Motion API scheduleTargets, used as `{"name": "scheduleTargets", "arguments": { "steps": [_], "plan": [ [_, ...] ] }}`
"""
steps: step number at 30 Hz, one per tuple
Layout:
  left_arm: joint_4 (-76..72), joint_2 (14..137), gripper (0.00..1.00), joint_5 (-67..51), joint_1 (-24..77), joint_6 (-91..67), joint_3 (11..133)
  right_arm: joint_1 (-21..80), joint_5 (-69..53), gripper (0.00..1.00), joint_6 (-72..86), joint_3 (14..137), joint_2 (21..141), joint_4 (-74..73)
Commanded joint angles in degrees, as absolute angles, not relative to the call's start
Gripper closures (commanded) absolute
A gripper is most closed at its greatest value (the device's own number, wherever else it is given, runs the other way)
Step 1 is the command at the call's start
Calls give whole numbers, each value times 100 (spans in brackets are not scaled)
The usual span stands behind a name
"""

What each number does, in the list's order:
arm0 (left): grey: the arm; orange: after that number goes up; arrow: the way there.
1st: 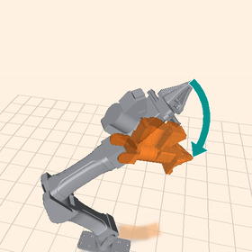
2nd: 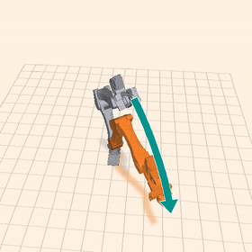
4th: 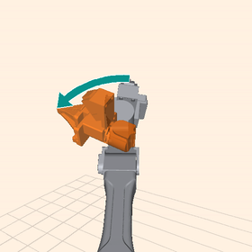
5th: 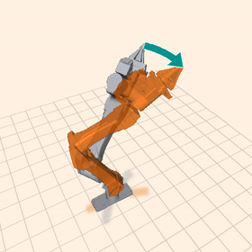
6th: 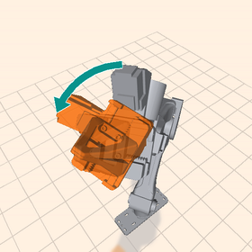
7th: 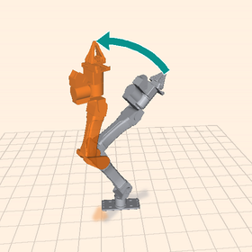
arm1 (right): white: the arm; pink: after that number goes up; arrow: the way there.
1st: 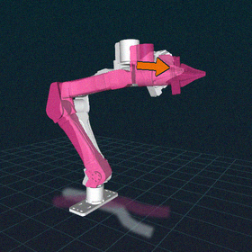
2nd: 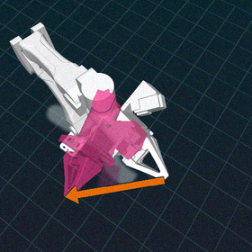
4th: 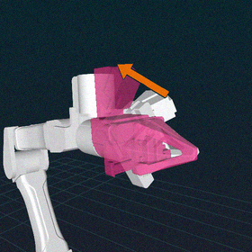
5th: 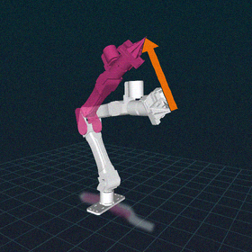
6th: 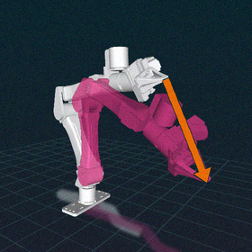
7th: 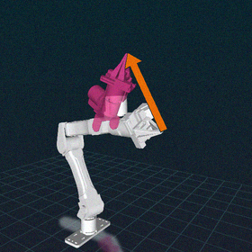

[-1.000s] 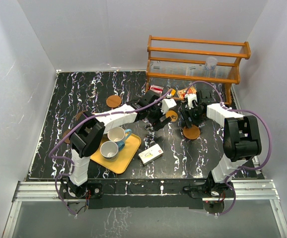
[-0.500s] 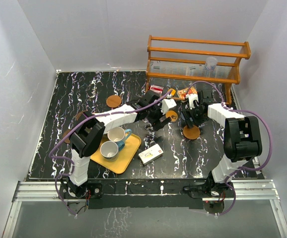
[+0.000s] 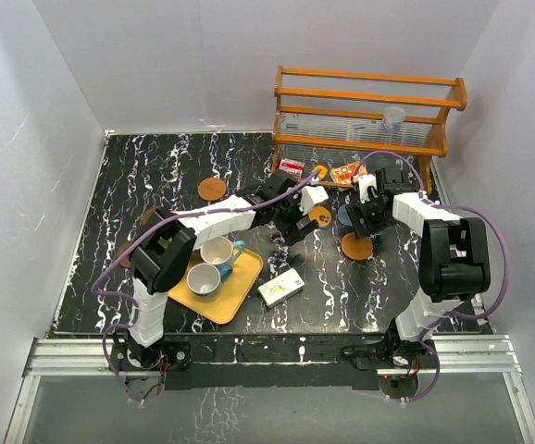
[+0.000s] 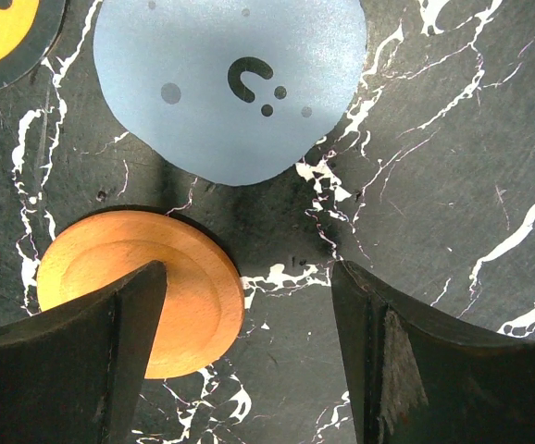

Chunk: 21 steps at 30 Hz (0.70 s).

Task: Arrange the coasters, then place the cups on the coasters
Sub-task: Move the coaster to the center of the board.

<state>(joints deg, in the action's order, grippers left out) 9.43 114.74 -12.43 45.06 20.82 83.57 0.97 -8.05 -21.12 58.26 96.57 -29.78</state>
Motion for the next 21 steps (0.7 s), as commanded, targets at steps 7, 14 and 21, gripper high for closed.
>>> {"name": "scheduleTargets", "arguments": {
  "steps": [7,14,21],
  "plan": [
    [949,10996,1,-1222,4477,2158,8359,44,-532,30,-2223,5958,9815,-2927],
    [956,10979,1,-1206,4480,2171,8359,44,-524,30,-2198,6025,9859,-2907],
    [962,10967,1,-1196,4482,2180,8358,44,-586,30,-2162,6056,9846,-2922]
  ]
}}
